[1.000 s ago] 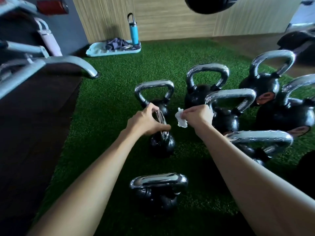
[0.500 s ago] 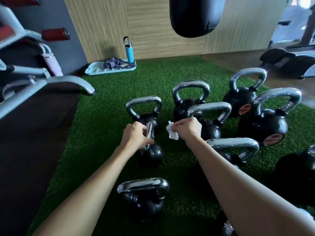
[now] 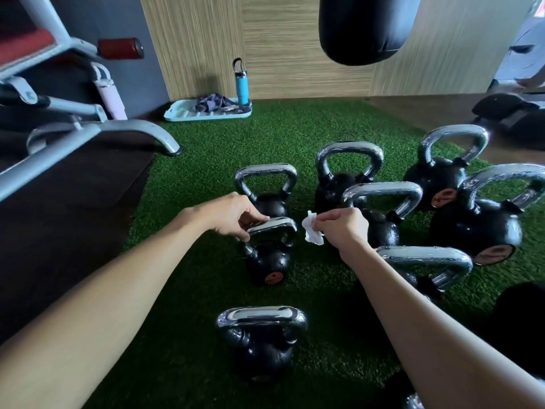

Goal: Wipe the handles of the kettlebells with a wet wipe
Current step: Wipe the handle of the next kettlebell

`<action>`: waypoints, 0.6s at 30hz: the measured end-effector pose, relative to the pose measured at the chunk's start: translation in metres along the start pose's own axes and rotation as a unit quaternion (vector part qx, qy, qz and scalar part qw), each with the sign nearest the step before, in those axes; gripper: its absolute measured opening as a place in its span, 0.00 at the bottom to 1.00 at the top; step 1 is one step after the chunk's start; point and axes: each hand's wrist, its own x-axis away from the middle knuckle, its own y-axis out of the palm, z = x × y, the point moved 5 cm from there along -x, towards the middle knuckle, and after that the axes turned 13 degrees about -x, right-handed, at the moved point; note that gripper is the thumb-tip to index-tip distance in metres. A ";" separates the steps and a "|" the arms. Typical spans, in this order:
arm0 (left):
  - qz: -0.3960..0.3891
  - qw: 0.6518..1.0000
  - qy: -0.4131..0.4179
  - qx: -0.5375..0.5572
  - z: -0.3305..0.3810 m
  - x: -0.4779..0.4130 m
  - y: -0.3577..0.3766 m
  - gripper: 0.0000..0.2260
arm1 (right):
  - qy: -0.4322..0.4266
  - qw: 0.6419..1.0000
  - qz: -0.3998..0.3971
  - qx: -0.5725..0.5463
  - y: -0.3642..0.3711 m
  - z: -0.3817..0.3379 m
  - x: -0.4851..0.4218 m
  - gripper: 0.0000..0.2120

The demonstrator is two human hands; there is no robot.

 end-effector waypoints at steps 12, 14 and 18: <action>0.250 0.937 -0.064 0.235 -0.039 0.004 -0.010 0.14 | -0.032 0.999 0.008 -0.030 0.019 -0.005 -0.020 0.02; 0.318 0.921 -0.110 0.197 -0.054 0.001 -0.017 0.18 | -0.038 0.999 0.008 -0.027 0.029 -0.012 -0.032 0.02; 0.271 0.938 -0.167 0.136 -0.089 -0.036 -0.015 0.21 | -0.028 0.999 0.002 -0.019 0.051 -0.029 -0.059 0.05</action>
